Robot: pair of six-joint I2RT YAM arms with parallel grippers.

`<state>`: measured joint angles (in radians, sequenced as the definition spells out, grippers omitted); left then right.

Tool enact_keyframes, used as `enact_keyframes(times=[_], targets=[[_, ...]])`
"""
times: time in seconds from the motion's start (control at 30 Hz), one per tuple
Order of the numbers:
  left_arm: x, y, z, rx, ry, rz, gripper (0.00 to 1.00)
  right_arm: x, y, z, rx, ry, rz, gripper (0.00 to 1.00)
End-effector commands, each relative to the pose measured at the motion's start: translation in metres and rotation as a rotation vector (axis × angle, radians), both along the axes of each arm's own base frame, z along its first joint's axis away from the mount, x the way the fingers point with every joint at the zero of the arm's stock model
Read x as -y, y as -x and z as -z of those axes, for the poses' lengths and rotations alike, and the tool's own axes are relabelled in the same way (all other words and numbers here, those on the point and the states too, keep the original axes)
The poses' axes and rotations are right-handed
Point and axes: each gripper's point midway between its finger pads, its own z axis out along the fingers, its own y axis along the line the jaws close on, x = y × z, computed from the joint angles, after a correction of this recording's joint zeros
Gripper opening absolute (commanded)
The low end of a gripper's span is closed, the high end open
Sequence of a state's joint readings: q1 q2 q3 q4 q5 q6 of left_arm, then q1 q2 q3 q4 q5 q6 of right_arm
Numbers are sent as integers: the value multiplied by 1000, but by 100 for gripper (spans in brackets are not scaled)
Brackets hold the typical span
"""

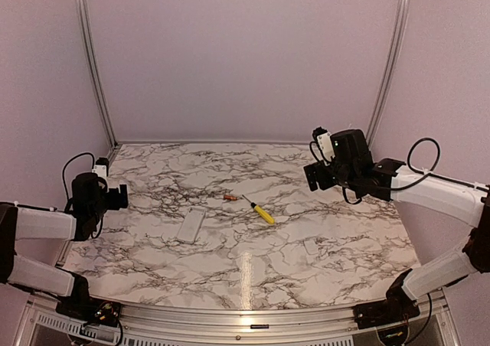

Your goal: Unload the batteries from the remote control

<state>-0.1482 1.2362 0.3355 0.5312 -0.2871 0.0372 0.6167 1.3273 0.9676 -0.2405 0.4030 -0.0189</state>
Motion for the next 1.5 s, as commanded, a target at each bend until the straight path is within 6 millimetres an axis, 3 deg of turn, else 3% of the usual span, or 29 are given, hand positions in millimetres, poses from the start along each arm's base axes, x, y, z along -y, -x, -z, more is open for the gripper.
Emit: enact_keyframes(times=[0.0, 0.3, 0.43, 0.5, 0.6, 0.87, 1.0, 1.23, 1.47], targets=[[6, -15, -20, 129, 87, 79, 99, 18, -10, -17, 57, 26, 108, 99], [3, -40, -29, 188, 98, 108, 99, 4, -9, -43, 101, -123, 77, 99], [2, -41, -35, 262, 68, 125, 99, 14, -9, -57, 166, -129, 113, 99], [-11, -37, -30, 276, 94, 71, 99, 19, -9, -61, 186, -113, 132, 99], [-12, -25, -32, 348, 133, 72, 99, 18, -10, -58, 203, -77, 105, 99], [-14, -27, -28, 320, 131, 57, 99, 26, -13, -23, 246, 30, 47, 99], [-15, -27, -29, 327, 129, 55, 99, 54, -22, -9, 250, -55, 119, 99], [-14, -27, -29, 326, 132, 58, 99, 117, -29, 14, 295, -27, 223, 99], [-14, -27, -29, 325, 132, 58, 99, 141, -18, 27, 415, -82, 193, 99]])
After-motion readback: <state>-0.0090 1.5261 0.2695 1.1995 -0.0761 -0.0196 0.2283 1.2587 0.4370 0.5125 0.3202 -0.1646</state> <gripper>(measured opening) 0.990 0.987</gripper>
